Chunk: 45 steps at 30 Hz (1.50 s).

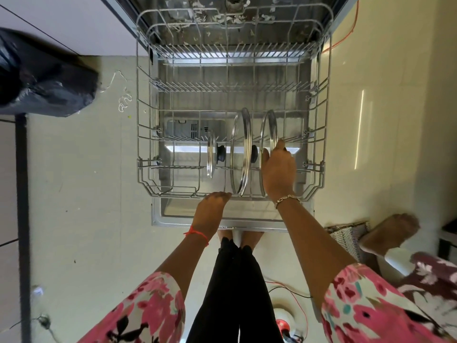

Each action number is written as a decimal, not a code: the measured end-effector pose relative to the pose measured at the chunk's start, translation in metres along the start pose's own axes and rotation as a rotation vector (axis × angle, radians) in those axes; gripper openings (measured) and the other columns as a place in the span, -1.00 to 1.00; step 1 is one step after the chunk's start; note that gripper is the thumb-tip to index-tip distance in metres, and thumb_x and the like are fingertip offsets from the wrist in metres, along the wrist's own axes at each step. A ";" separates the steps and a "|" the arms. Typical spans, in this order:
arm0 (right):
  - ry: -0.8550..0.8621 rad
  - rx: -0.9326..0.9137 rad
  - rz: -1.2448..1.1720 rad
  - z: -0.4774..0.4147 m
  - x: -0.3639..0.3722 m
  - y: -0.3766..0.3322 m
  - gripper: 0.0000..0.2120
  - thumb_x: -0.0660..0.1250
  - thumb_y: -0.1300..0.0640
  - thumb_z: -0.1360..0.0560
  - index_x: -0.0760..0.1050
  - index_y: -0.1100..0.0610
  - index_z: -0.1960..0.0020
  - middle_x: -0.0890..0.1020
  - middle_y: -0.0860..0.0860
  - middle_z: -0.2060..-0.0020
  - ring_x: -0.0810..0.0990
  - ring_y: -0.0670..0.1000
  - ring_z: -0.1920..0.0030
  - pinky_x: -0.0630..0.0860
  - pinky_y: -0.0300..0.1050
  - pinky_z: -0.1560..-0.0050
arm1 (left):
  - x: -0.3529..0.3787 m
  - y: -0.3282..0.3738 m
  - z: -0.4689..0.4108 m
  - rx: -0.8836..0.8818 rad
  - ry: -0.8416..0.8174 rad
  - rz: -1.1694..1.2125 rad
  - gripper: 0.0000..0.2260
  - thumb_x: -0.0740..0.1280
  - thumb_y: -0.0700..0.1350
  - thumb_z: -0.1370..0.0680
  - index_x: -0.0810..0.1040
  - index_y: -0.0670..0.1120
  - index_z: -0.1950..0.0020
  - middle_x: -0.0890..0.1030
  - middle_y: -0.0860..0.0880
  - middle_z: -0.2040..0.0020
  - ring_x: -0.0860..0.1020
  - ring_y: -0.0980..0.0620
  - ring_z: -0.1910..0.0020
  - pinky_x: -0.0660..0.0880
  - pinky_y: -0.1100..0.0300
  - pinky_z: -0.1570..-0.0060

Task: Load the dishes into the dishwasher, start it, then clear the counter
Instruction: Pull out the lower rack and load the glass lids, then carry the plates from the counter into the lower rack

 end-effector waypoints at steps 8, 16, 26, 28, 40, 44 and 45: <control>-0.335 -0.145 0.117 0.005 -0.041 0.006 -0.30 0.06 -0.16 -0.59 -0.05 0.28 -0.51 0.55 0.28 -0.11 0.60 0.19 -0.05 0.57 0.05 -0.02 | -0.026 0.007 0.013 0.042 -0.116 -0.070 -0.55 0.12 -0.08 -0.65 0.15 -0.18 -0.51 0.24 -0.14 -0.50 0.20 -0.04 -0.49 0.12 0.19 -0.46; -0.294 -0.415 0.291 0.078 -0.133 -0.054 -0.38 -0.01 -0.12 -0.62 0.00 0.25 -0.51 0.10 0.18 -0.51 0.03 0.10 -0.52 0.02 -0.04 -0.51 | -0.150 0.019 0.080 0.041 0.139 -0.155 -0.42 0.07 0.12 -0.63 0.02 -0.15 -0.54 0.01 -0.09 -0.57 -0.07 -0.01 -0.55 -0.17 0.12 -0.51; -0.096 -0.801 0.436 0.167 -0.211 -0.253 -0.10 -0.31 -0.36 -0.41 -0.14 0.27 -0.52 -0.08 0.15 -0.53 -0.15 0.07 -0.53 -0.16 -0.06 -0.53 | -0.312 -0.030 0.208 -0.072 0.598 -0.104 -0.36 0.04 0.18 -0.62 -0.06 -0.15 -0.55 -0.09 -0.08 -0.57 -0.16 -0.02 -0.55 -0.26 0.16 -0.48; -0.047 -0.869 0.490 0.174 -0.210 -0.299 -0.17 -0.25 -0.32 -0.49 -0.16 0.27 -0.52 -0.10 0.16 -0.53 -0.15 0.07 -0.53 -0.17 -0.08 -0.52 | -0.344 -0.059 0.221 -0.091 0.657 -0.087 -0.35 0.07 0.16 -0.62 -0.06 -0.18 -0.55 -0.09 -0.10 -0.57 -0.15 -0.04 -0.55 -0.24 0.16 -0.48; 0.033 -0.874 0.400 0.194 -0.147 -0.548 -0.26 -0.02 -0.20 -0.60 -0.22 0.25 -0.52 -0.18 0.12 -0.52 -0.21 0.05 -0.53 -0.22 -0.06 -0.51 | -0.521 -0.279 0.287 -0.084 0.760 -0.131 -0.34 0.12 0.15 -0.61 -0.05 -0.17 -0.55 -0.07 -0.10 -0.57 -0.11 -0.02 -0.55 -0.18 0.16 -0.50; 0.029 -0.899 0.396 0.197 -0.119 -0.617 -0.27 -0.03 -0.21 -0.60 -0.22 0.24 -0.52 -0.18 0.12 -0.53 -0.21 0.04 -0.53 -0.24 -0.11 -0.47 | -0.570 -0.348 0.299 -0.136 0.821 -0.100 -0.34 0.13 0.13 -0.61 -0.04 -0.19 -0.54 -0.07 -0.13 -0.57 -0.11 -0.03 -0.55 -0.21 0.17 -0.48; 0.027 -0.898 0.389 0.193 -0.114 -0.636 -0.27 -0.03 -0.21 -0.59 -0.21 0.24 -0.52 -0.17 0.12 -0.53 -0.20 0.04 -0.53 -0.24 -0.12 -0.47 | -0.584 -0.363 0.298 -0.151 0.837 -0.088 -0.35 0.13 0.12 -0.61 -0.04 -0.19 -0.54 -0.07 -0.13 -0.57 -0.11 -0.03 -0.55 -0.22 0.18 -0.47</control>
Point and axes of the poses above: each hand's wrist, its own z-axis away from the middle knuckle, its own x-axis out of the palm, y = z × x, the point moved 1 cm from there along -z, towards the middle knuckle
